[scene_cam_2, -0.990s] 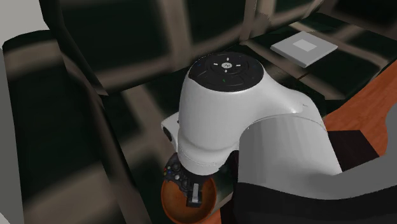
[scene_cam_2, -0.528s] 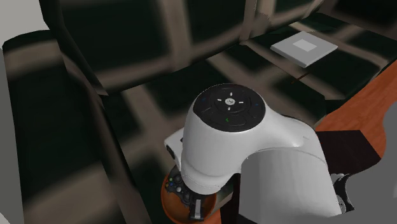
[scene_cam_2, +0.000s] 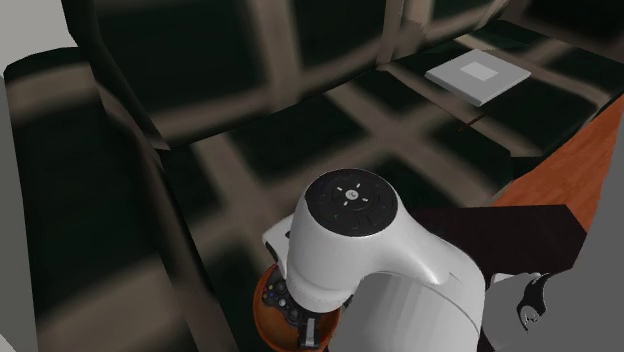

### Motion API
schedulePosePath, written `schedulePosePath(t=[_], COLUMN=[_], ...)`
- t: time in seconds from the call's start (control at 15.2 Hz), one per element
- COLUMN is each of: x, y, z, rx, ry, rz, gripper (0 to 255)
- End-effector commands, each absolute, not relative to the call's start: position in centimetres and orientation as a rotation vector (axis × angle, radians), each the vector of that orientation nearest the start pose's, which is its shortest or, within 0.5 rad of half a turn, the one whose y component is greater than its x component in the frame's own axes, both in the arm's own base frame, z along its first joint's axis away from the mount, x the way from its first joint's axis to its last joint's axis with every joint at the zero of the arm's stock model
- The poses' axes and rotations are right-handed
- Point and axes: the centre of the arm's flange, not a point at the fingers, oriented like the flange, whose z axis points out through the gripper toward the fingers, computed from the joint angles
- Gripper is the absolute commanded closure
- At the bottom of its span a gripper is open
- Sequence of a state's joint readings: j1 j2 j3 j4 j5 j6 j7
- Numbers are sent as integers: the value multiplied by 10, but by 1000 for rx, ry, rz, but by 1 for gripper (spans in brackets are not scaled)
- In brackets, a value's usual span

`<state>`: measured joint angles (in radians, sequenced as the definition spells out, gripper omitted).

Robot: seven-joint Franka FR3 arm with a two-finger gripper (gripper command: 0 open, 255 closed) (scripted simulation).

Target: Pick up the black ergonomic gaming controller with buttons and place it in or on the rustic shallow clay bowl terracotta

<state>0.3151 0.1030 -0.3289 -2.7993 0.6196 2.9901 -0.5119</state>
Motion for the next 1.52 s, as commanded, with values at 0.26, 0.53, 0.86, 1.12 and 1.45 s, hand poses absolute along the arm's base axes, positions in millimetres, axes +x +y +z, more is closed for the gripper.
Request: schedulePosePath(t=[0.26,0.53,0.86,1.12,1.45], x=[370,370,367,364,364], y=[-51,-51,-52,-54,-54], z=[185,185,211,235,235], rx=[-3071,-3071,-3071,-3071,-3071], ry=[167,167,167,167,167], rz=[-184,-184,-184,-184,-184], gripper=[255,0,0,0,0])
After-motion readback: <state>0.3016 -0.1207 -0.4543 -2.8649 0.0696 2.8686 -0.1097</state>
